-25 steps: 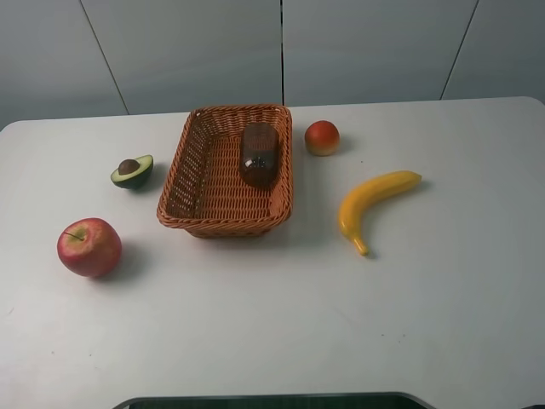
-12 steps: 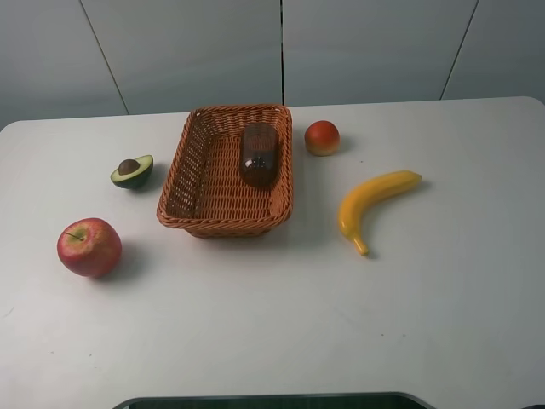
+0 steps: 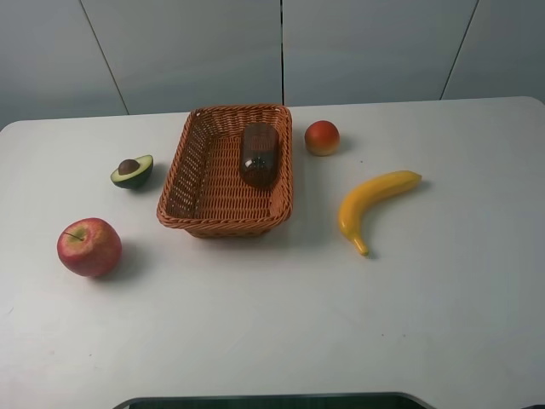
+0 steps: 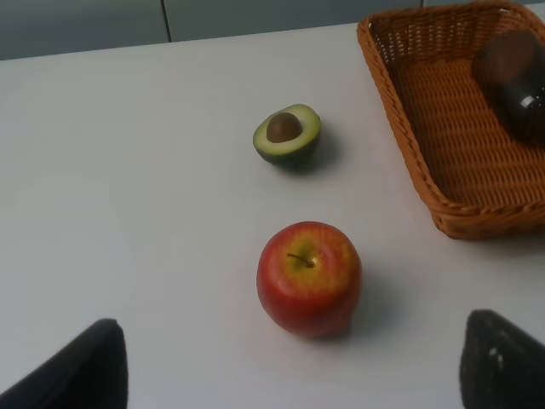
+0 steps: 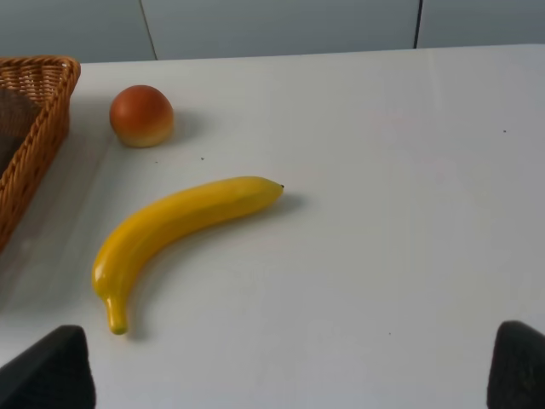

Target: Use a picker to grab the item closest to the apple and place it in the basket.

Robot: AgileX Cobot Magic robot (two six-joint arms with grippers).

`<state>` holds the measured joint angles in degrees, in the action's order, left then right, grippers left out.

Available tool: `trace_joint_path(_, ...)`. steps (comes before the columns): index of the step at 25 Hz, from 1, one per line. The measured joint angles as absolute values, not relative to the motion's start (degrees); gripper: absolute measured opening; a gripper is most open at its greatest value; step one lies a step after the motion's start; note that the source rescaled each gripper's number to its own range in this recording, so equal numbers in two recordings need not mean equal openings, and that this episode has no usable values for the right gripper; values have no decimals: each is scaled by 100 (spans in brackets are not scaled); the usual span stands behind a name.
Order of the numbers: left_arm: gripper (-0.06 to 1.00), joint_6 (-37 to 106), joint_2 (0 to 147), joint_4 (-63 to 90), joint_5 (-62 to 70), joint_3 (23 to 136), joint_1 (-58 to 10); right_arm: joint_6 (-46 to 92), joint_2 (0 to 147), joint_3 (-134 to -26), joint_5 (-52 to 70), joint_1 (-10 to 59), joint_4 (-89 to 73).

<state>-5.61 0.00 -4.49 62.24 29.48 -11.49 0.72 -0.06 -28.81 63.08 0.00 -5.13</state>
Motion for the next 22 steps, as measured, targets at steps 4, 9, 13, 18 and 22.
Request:
trace_joint_path(4, 100, -561, 0, -461, 6224, 2948, -1149, 72, -6, -2881, 6308, 0, -513)
trace_joint_path(9, 100, -561, 0, -461, 6224, 2948, -1149, 72, -6, -2881, 6308, 0, -513)
trace_joint_path(13, 100, -561, 0, -461, 6224, 2948, -1149, 72, -6, -2881, 6308, 0, -513)
trace_joint_path(18, 100, -565, 0, -461, 6224, 2948, -1149, 72, -6, -2881, 6308, 0, -513)
trace_joint_path(22, 100, -565, 0, -461, 6224, 2948, -1149, 72, -6, -2881, 6308, 0, -513)
